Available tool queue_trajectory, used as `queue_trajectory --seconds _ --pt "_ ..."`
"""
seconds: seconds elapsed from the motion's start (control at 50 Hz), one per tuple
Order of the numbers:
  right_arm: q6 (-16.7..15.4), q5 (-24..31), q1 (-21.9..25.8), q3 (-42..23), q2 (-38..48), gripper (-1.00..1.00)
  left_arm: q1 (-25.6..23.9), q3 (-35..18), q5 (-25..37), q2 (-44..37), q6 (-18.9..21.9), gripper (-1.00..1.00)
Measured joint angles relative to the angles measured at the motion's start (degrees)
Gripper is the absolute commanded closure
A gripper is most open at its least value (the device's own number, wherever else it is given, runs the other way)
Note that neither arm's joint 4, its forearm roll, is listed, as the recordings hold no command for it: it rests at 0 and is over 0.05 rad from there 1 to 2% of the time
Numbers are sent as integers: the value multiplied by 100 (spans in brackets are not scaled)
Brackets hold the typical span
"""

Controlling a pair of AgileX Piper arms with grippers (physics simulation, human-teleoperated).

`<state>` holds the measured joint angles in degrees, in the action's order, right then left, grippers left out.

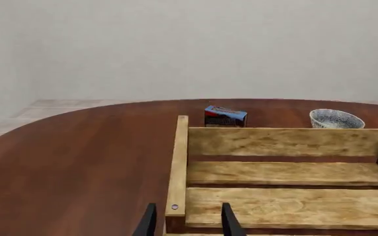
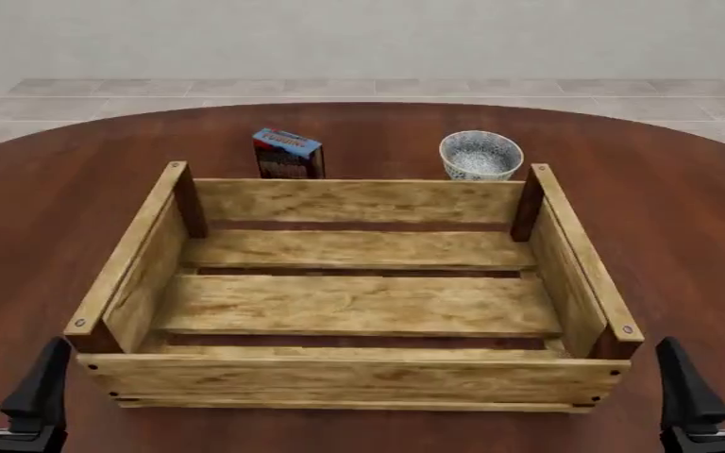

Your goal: Pick up the salad dressing and put it in the tray.

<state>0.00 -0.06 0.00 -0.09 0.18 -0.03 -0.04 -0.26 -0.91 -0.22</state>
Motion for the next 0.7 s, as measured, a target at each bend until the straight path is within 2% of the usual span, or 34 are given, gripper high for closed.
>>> queue_trajectory --seconds 0.48,0.7 --pt "0 -16 0 -10 30 -100 -92 -51 144 -53 -118 -100" --pt "0 -17 0 -11 32 -100 28 -798 1385 30 11 -100"
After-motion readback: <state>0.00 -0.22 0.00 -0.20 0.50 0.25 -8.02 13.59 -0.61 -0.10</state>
